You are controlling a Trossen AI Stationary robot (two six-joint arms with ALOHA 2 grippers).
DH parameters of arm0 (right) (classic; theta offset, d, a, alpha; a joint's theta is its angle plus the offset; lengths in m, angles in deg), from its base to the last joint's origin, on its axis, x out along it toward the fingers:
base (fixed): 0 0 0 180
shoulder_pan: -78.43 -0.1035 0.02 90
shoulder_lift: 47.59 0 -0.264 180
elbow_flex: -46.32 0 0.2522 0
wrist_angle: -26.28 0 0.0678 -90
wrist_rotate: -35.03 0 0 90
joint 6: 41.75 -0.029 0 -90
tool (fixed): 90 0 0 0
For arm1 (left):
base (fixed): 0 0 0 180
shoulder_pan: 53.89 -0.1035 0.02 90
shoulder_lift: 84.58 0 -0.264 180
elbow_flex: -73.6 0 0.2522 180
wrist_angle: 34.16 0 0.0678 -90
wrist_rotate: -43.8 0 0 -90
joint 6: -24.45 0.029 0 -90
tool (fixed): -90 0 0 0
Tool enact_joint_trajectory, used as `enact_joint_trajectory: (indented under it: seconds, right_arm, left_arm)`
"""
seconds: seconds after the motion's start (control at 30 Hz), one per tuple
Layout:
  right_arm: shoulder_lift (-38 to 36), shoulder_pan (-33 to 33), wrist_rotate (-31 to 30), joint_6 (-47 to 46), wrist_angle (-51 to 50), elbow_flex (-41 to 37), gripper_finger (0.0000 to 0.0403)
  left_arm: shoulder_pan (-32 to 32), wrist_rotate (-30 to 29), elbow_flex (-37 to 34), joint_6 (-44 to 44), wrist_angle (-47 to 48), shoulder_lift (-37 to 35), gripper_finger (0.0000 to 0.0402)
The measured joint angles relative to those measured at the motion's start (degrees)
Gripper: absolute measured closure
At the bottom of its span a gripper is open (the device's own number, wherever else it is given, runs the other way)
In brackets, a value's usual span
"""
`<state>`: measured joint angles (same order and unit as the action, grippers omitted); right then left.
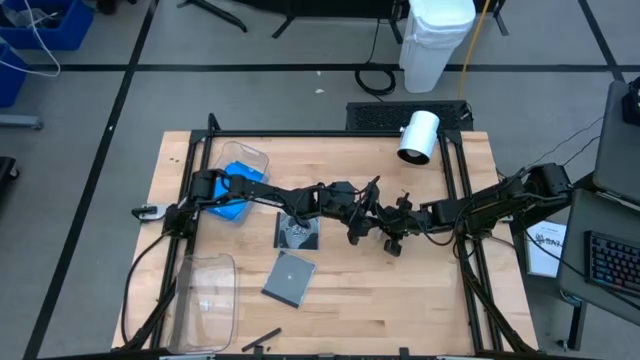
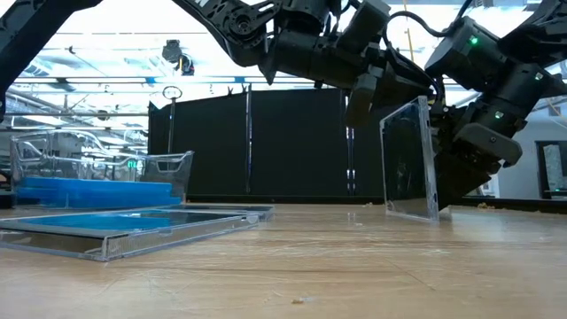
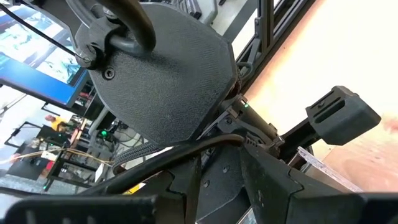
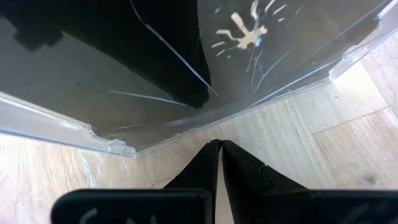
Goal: Pick & place jewel cases by type
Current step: Put the top black CD case into the bottom transparent bin
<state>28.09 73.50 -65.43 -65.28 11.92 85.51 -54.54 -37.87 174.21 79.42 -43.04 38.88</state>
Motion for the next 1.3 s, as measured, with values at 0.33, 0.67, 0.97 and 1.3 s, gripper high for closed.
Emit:
enact_joint_trajectory:
  seconds: [0.33, 0.67, 0.97, 1.3]
  right_arm:
    - [-0.02, 0.0, -0.11, 0.0, -0.11, 0.0, 0.0387]
    - [-0.04, 0.0, -0.08, 0.5, 0.64, 0.13, 0.0387]
    - [-0.04, 0.0, 0.03, 0.86, 0.47, 0.15, 0.0387]
    - [0.04, 0.0, 0.24, 3.41, 0.15, 0.07, 0.0387]
  left_arm:
    - [0.02, -0.9, 2.69, 1.26, 4.89, -0.07, 0.028]
    - [-0.35, -4.62, 8.37, 4.13, 14.83, -0.07, 0.028]
    - [-0.35, -10.01, 16.78, 8.27, 29.99, -0.07, 0.028]
    - [-1.64, -24.42, 25.17, -2.44, 75.3, -0.29, 0.028]
